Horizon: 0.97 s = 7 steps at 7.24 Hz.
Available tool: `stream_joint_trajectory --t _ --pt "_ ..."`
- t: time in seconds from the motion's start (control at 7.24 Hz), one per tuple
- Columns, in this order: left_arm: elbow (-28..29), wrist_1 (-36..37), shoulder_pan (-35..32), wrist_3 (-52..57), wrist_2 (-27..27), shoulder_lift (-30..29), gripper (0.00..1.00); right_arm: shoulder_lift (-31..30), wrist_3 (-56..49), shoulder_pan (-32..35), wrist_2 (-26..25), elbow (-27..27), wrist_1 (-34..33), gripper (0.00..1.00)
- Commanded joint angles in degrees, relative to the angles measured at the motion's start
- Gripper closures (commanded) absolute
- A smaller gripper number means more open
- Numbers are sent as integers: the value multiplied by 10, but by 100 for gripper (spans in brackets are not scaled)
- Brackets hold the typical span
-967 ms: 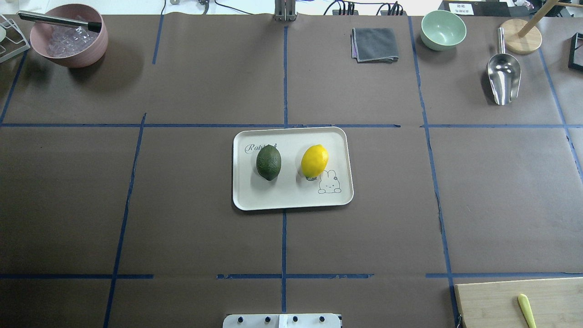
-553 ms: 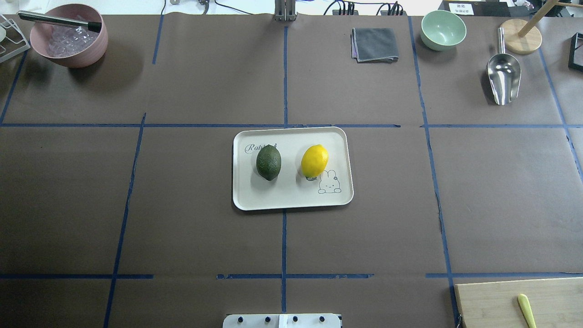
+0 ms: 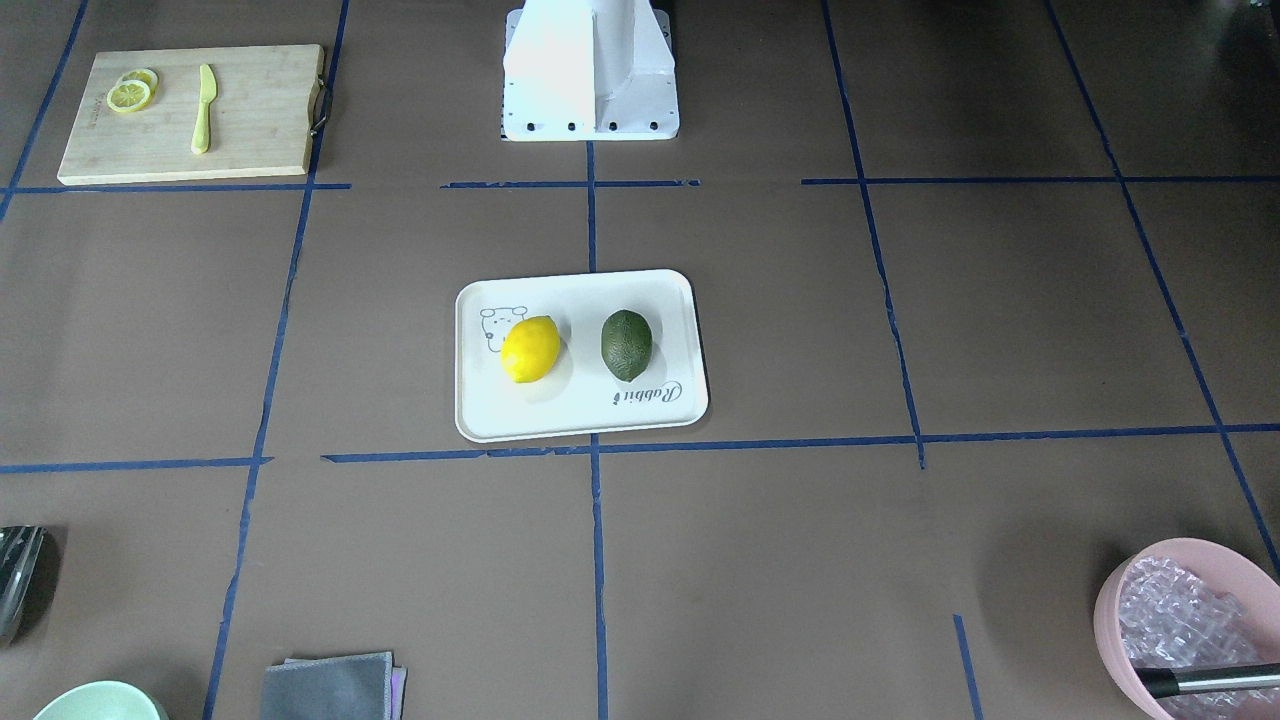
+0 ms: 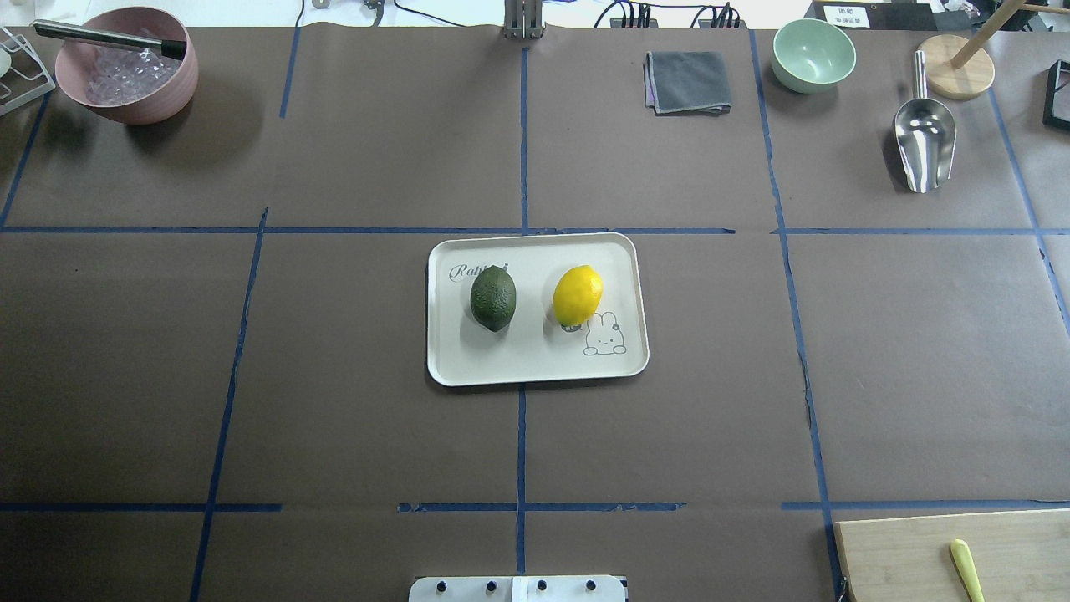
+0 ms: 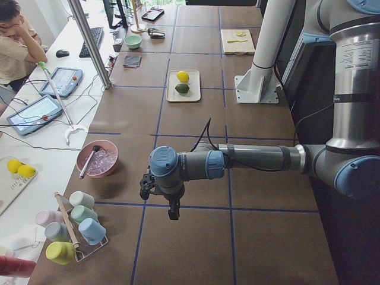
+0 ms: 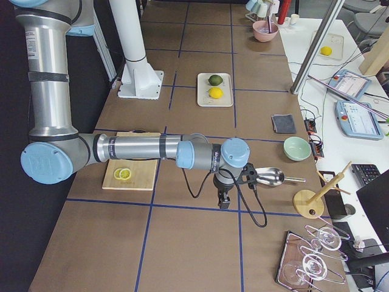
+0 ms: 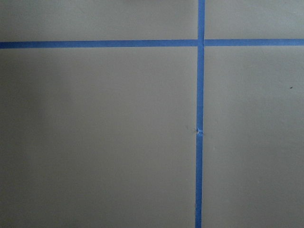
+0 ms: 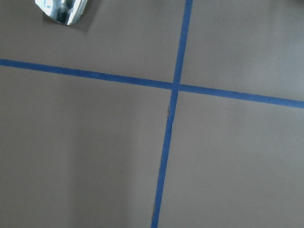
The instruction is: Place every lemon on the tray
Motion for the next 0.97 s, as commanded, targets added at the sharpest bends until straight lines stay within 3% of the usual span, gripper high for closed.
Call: stream_joint_trajectory --t 0.0,0.83 --pt "-3 -12 0 -1 19 -1 0 -1 -1 0 -3 0 0 0" --pt "-3 -17 0 0 25 -1 0 0 -1 -1 21 -6 -1 0"
